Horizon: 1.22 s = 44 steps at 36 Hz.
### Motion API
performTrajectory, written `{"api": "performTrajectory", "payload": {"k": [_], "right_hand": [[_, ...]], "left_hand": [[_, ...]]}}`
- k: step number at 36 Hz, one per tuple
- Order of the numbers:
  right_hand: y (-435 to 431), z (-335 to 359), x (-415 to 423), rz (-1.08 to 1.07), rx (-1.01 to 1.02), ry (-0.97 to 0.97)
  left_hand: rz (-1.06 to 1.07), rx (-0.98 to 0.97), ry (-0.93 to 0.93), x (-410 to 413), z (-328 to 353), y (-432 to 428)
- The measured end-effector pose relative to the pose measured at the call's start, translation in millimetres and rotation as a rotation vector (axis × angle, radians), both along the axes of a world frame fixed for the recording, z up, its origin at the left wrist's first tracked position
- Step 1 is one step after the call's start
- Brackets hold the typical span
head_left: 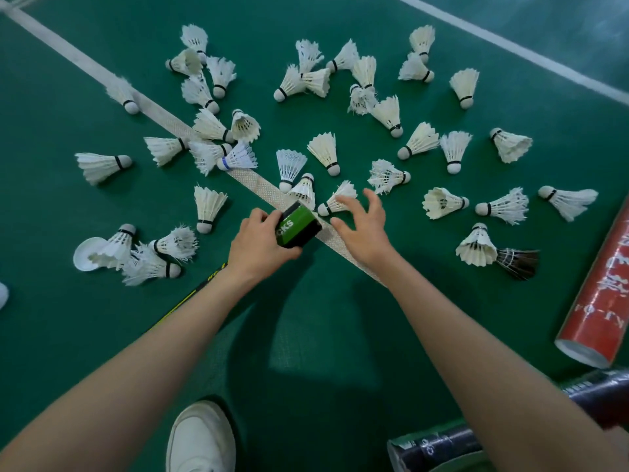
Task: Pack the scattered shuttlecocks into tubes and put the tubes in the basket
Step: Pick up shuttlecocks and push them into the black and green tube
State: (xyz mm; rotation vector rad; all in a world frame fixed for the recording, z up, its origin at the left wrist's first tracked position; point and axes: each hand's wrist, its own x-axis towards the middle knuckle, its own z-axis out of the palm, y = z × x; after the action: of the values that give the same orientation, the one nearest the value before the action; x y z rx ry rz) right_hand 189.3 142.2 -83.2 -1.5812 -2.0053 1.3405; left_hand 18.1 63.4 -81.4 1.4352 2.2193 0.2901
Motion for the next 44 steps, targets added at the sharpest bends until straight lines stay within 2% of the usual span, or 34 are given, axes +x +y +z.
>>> {"api": "performTrajectory", "payload": {"k": [6,12,18,23,25,30,36,40,44], "right_hand": [[45.3,-5.5,-14.7,0.031,-0.064,-0.11],[49.6,-27.7,-23.9,0.061,-0.062,-0.177],[36.7,-29.4,-11.8,-0.207,0.049,-0.048],[8.9,-2.5,4.8,-0.369,0.201,0.26],[-9.2,12.7,13.8,-0.347,0.25,0.351],[-59.9,33.0,42.5,-0.164,0.381,0.296],[-88.6,34.6,56.4,-0.124,0.301,0.247],[-97.6,41.1,51.9,-0.103,0.376,0.238],[-119.7,47.5,39.7,-0.074,0.244,0.219]], "left_hand": [[0.01,-0.076,0.017,-10.6,-8.1,19.5],[0.012,-0.145,0.038,-12.0,-17.4,31.3],[0.016,-0.167,0.024,-12.1,-8.4,32.5],[-0.021,-0.046,-0.042,11.8,13.8,-0.5],[-0.041,-0.004,-0.076,23.2,22.8,-17.8],[-0.062,0.053,-0.13,34.1,38.3,-46.0],[-0.076,0.092,-0.144,41.3,47.0,-61.3],[-0.113,0.134,-0.143,47.9,49.5,-73.3],[-0.12,0.183,-0.125,52.6,50.6,-81.3]]}}
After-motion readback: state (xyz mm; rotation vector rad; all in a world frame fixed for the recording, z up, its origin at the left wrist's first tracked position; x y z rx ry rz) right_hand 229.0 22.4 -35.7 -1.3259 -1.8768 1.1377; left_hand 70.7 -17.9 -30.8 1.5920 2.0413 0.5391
